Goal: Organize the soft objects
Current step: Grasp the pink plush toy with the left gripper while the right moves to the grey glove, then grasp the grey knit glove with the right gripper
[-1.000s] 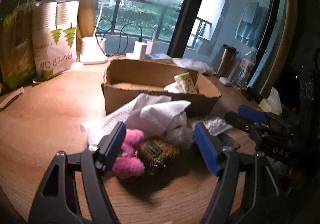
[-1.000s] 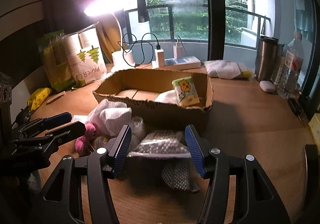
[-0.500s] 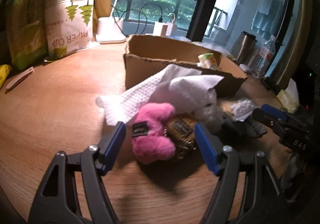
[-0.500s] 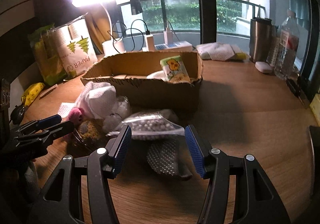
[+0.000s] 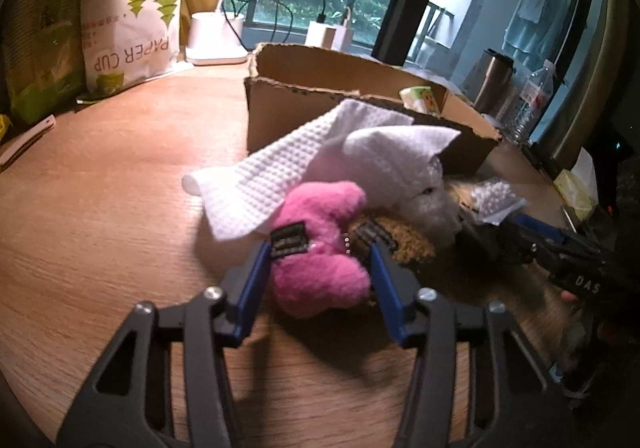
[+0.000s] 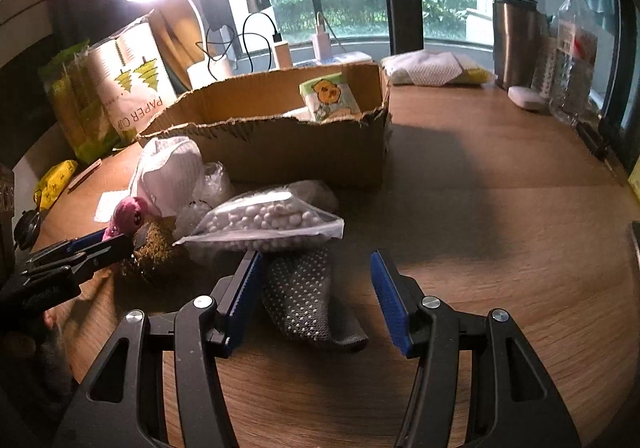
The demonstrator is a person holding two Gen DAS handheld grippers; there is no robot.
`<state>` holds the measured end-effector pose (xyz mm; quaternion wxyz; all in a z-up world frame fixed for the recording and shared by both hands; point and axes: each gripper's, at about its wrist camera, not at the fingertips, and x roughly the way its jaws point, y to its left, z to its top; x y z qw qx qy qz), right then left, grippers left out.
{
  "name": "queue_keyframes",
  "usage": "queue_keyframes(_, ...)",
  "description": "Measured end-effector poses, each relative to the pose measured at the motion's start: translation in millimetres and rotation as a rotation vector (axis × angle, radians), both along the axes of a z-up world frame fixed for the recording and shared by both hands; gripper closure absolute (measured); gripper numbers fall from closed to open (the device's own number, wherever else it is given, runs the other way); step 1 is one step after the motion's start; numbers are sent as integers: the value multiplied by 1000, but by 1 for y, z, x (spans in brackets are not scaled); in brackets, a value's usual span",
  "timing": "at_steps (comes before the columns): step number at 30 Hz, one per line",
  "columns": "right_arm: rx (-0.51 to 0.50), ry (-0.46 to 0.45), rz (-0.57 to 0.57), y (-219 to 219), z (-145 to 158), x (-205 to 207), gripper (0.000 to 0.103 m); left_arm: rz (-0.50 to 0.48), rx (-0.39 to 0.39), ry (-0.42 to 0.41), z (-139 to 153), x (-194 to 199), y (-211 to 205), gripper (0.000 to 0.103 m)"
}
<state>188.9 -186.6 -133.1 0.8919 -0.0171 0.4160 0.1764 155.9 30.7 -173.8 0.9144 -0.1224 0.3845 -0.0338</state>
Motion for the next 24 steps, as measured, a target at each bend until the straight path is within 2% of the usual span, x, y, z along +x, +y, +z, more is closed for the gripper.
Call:
queue_keyframes(4, 9, 26, 7, 1, -5, 2, 44, 4, 5, -3, 2, -3, 1, 60)
queue_keyframes(12, -9, 68, 49, 9, -10, -2, 44, 13, 46, -63, 18, -19, -1, 61)
queue_keyframes(19, 6, 81, 87, 15, -14, -7, 68, -15, 27, -66, 20, -25, -4, 62)
queue_keyframes(24, 6, 61, 104, 16, -8, -12, 74, -16, 26, -90, 27, -29, -5, 62)
